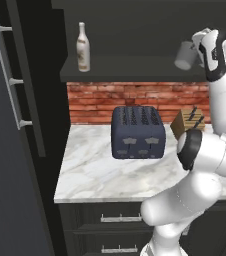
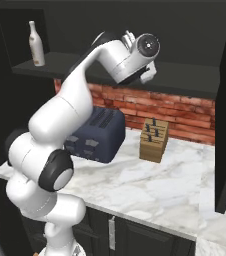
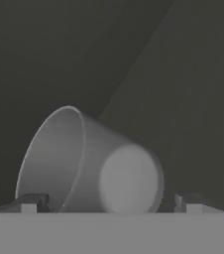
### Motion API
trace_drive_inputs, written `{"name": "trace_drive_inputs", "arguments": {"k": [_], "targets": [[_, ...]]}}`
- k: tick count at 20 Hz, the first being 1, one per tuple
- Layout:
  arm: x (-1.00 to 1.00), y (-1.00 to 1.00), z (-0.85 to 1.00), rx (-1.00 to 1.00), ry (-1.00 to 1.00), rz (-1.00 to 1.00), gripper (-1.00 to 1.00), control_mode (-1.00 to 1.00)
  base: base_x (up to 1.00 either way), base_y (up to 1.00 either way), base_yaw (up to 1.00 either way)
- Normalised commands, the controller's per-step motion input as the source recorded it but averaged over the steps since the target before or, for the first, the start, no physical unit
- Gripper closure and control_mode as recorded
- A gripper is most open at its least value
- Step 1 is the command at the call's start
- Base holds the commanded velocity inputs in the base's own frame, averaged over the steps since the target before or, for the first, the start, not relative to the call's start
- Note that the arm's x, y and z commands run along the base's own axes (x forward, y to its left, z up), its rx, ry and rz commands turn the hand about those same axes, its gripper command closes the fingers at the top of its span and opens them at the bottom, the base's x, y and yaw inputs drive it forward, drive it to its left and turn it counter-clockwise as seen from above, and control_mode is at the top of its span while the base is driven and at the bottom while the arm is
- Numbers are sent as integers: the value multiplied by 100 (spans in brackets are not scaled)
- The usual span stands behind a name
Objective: There is a bowl on the dining counter. Grab a lemon wedge from the fridge and place it in the bowl. Then get the liquor bottle and glass cup from the cabinet and place them next to the bowl.
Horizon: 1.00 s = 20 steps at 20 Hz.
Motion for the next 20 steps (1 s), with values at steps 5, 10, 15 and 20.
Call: {"name": "trace_drive_inputs", "arguments": {"k": [5, 10, 15, 20], "targets": [[-27, -14, -35, 0, 1, -5, -100, -100, 0, 0, 0], [-1, -1, -22, 0, 0, -6, -100, -100, 0, 0, 0], [0, 0, -7, 0, 0, -4, -100, -100, 0, 0, 0], [0, 0, 0, 0, 0, -3, -100, -100, 0, 0, 0]]}}
